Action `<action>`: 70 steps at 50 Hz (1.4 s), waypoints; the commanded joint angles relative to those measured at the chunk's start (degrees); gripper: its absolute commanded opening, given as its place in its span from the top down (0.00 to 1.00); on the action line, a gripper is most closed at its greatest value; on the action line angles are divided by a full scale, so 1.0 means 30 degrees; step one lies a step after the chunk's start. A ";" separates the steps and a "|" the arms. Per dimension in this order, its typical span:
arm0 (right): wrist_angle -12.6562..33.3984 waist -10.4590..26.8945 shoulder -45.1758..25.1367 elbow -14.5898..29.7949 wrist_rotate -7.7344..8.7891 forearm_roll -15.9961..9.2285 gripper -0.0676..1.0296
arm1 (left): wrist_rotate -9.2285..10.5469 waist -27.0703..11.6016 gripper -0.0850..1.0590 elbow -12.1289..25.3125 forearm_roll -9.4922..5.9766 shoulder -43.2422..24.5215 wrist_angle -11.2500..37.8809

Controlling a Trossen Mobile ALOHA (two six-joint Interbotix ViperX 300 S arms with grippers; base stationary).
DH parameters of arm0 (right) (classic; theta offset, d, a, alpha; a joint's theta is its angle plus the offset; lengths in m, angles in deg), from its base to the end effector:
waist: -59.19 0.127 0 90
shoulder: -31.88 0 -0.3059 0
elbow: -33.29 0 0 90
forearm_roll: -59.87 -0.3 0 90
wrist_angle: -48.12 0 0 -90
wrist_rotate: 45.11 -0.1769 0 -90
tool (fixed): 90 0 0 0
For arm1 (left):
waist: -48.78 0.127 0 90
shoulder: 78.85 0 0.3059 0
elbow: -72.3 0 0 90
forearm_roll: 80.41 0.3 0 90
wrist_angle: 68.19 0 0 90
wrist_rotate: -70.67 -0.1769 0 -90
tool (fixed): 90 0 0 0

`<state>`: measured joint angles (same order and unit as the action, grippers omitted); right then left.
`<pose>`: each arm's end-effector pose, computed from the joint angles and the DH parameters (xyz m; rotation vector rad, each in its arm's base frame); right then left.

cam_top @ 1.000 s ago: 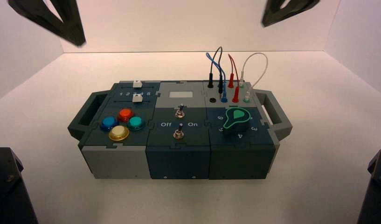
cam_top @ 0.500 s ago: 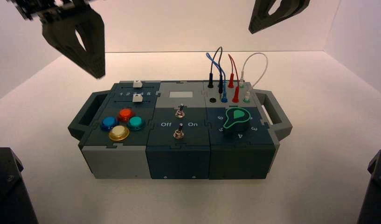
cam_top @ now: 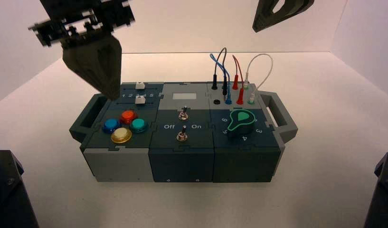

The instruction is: Push the yellow button with the left gripper.

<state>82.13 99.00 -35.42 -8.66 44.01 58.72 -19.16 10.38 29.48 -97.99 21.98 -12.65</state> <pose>0.2069 0.1750 0.1686 -0.2890 0.9026 0.6387 0.1358 -0.1638 0.0976 0.1865 1.5706 -0.5945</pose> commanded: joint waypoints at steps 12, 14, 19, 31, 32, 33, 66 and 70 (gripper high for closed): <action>-0.0059 0.0117 0.0234 0.0586 0.0000 -0.0059 0.96 | 0.0088 -0.0059 0.95 -0.0059 -0.0088 -0.1377 -0.0117; -0.0029 0.0117 0.0293 0.0586 0.0000 -0.0059 0.96 | 0.0088 -0.0059 0.95 -0.0088 -0.0088 -0.1465 -0.0117; -0.0059 0.0117 0.0381 0.0557 0.0000 -0.0059 0.96 | 0.0088 -0.0059 0.95 -0.0088 -0.0088 -0.1729 -0.0117; -0.0059 0.0117 0.0557 0.0557 0.0000 -0.0059 0.96 | -0.0029 -0.0059 0.95 -0.0029 -0.0088 -0.2666 -0.0205; -0.0059 0.0146 0.0557 0.0557 0.0000 -0.0059 0.96 | -0.0029 -0.0059 0.95 -0.0029 -0.0088 -0.2695 -0.0205; -0.0059 0.0117 0.0557 0.0557 0.0000 -0.0088 0.96 | -0.0059 -0.0059 0.95 0.0000 -0.0088 -0.2813 -0.0234; -0.0059 0.0117 0.0703 0.0586 0.0000 -0.0059 0.96 | -0.0381 -0.0059 0.95 0.0762 -0.0059 -0.5098 -0.0498; -0.0059 0.0117 0.0732 0.0586 0.0000 -0.0059 0.96 | -0.0469 -0.0059 0.95 0.0732 -0.0059 -0.5273 -0.0498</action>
<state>82.22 99.00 -33.75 -8.66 43.92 58.72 -20.21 10.29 30.62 -98.08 6.07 -14.14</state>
